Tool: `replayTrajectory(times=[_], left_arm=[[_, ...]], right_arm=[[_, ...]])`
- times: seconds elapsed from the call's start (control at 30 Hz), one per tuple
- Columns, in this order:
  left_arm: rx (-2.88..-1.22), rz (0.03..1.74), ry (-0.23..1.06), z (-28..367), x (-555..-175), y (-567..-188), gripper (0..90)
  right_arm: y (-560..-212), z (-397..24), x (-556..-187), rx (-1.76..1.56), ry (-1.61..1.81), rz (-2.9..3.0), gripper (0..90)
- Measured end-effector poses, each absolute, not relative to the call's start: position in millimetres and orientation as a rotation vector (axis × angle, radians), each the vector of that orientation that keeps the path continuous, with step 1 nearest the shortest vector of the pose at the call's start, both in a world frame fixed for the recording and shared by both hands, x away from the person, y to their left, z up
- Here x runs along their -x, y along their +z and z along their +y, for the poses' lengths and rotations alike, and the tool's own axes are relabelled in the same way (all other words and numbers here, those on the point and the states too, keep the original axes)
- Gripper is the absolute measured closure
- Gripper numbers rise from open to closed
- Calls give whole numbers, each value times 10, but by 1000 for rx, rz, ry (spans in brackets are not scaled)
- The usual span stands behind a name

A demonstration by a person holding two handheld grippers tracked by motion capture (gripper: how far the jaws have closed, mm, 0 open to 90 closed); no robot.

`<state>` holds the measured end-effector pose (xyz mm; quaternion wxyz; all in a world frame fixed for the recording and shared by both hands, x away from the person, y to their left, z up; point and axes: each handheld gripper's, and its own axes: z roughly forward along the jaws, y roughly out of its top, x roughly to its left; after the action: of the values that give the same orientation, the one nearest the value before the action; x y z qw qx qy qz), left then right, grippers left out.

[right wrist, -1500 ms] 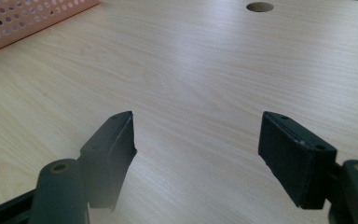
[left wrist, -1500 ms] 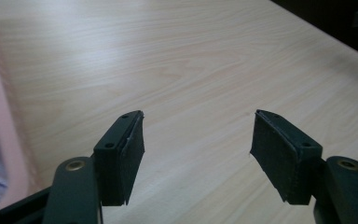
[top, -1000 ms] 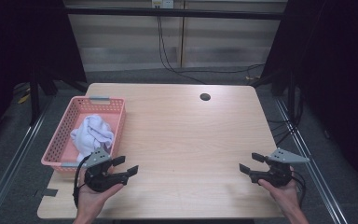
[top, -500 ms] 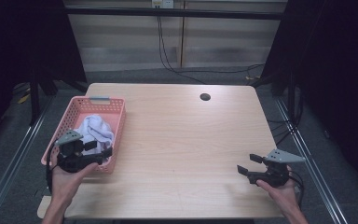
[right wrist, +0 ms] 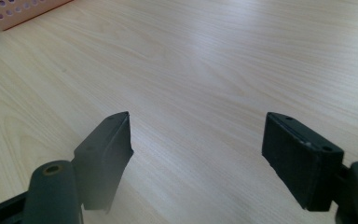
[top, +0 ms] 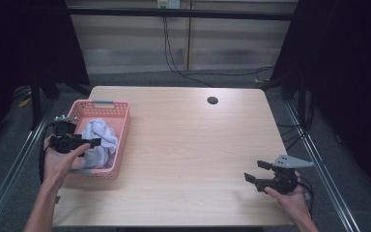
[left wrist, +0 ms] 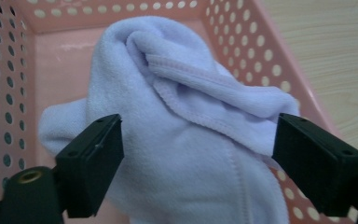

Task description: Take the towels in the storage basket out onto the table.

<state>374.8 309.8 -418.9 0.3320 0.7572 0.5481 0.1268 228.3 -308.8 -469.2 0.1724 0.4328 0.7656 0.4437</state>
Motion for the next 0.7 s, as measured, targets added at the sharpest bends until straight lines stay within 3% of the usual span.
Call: replayTrajectory(times=[0.23, 0.53, 0.63, 0.7], left_arm=[[-2074, 1452, 316, 3090, -3937, -4299, 166], [-2224, 1474, 273, 2988, -4048, -4348, 106], [-2289, 1481, 282, 2949, -4096, -4423, 11], [-2288, 1522, 265, 2920, -4145, -4471, 0]], right_arm=[[-4712, -3066, -2290, -1231, 1256, 2201, 246], [-4723, -3050, -2286, -1225, 1245, 2222, 247], [-4731, -3043, -2290, -1230, 1245, 2231, 262], [-4732, -3038, -2291, -1230, 1240, 2238, 261]])
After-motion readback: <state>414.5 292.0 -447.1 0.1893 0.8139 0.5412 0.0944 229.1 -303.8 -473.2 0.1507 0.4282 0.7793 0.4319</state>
